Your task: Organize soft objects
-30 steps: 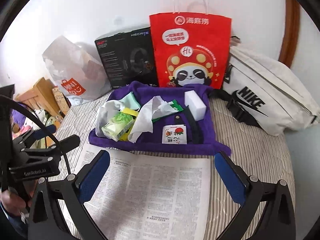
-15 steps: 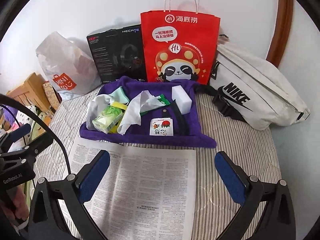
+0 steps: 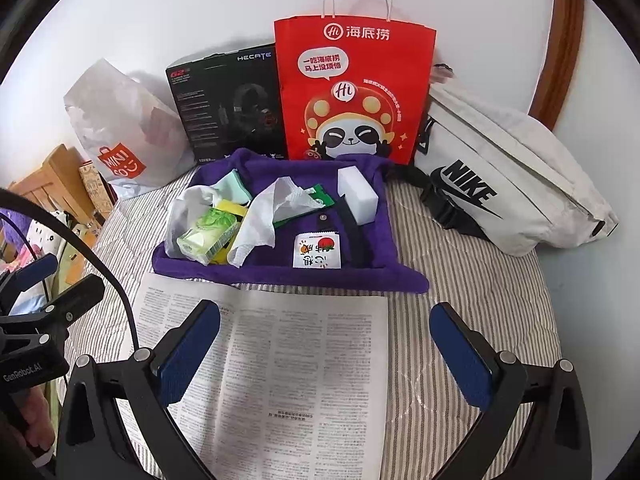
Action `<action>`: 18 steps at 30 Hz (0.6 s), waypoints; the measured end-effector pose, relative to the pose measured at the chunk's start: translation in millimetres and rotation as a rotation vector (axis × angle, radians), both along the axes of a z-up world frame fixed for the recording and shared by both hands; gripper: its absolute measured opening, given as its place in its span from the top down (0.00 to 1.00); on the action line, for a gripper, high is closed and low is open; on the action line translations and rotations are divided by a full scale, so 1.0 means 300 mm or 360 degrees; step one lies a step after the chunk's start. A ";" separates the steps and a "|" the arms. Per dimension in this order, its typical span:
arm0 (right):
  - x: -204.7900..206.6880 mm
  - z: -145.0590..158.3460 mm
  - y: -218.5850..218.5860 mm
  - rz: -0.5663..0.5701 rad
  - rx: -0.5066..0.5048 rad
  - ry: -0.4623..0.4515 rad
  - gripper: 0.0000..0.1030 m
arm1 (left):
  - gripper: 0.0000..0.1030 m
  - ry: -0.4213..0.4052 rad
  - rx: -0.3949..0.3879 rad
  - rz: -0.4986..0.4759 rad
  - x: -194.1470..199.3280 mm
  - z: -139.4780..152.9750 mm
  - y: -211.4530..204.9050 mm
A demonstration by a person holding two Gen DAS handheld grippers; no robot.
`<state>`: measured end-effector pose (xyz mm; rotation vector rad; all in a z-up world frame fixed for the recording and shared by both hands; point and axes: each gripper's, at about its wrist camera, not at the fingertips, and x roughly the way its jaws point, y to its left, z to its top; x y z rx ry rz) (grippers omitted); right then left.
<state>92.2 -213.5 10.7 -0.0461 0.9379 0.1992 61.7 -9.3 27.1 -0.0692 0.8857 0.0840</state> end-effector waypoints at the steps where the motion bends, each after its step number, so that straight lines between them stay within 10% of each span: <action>1: 0.000 0.003 -0.001 0.0001 0.0002 -0.0003 0.00 | 0.00 -0.0002 0.0004 0.0009 -0.001 0.001 0.000; 18: -0.011 0.022 -0.024 -0.0019 0.0008 -0.0006 0.00 | 0.00 0.0006 0.0022 -0.0010 -0.007 0.008 -0.010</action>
